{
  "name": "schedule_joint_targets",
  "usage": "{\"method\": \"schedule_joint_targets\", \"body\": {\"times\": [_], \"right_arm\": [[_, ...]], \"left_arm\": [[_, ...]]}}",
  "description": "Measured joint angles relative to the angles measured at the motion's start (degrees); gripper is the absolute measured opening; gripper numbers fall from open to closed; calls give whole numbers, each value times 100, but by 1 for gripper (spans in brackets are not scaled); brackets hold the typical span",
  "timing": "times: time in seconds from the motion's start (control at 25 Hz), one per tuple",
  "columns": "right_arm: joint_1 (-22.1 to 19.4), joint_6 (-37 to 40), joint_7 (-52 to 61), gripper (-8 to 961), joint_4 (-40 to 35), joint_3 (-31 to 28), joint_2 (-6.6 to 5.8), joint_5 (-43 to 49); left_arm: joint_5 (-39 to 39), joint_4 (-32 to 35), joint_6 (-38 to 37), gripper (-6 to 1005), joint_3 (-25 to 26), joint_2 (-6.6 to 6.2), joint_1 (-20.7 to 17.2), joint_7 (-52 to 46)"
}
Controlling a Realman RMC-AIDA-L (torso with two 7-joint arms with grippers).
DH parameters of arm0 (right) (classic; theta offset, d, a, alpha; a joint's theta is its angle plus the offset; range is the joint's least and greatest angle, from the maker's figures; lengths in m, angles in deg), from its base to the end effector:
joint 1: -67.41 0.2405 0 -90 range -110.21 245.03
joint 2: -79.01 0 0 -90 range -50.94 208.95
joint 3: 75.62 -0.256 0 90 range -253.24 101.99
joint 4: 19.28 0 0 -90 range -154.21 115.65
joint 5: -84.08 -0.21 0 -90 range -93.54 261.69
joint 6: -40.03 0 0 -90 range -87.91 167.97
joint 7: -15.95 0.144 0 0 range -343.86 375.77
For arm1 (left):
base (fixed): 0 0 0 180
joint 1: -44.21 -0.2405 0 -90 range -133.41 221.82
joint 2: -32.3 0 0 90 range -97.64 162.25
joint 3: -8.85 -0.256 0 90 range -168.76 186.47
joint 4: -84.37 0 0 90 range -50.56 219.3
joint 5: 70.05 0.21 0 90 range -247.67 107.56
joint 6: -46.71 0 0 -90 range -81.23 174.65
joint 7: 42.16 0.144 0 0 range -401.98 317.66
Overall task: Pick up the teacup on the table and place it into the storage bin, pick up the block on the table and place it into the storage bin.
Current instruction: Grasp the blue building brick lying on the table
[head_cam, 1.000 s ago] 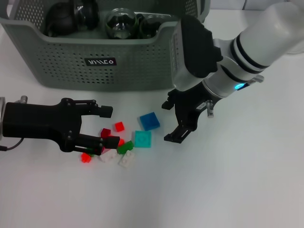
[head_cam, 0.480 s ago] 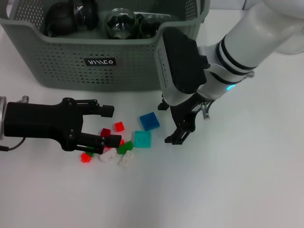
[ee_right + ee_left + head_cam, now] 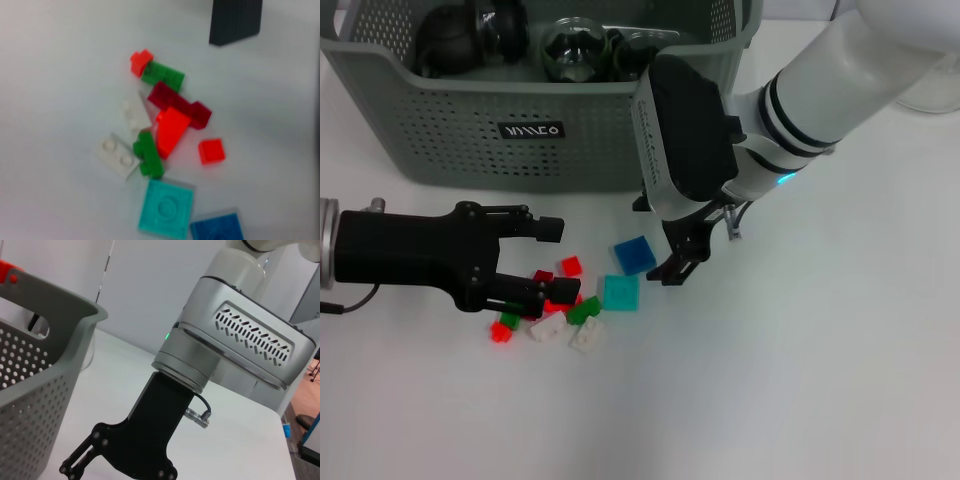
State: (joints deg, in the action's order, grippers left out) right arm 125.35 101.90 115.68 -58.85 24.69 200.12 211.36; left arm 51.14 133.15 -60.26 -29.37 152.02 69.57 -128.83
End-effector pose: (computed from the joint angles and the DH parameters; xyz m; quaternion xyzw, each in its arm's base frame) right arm 0.1201 0.3759 -0.1309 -0.9750 -0.1349 -0.1751 0.0230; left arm -0.2645 0.2821 0.0229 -0.9485 -0.2258 -0.2207 0.0234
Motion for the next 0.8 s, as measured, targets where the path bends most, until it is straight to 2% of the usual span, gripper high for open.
{"method": "schedule_joint_targets", "body": {"times": [0.8], "right_arm": [[79,-428,-286,928,581,101,27,-554]], "left_arm": [[16,-9,31,871,-1,17,6,0]]}}
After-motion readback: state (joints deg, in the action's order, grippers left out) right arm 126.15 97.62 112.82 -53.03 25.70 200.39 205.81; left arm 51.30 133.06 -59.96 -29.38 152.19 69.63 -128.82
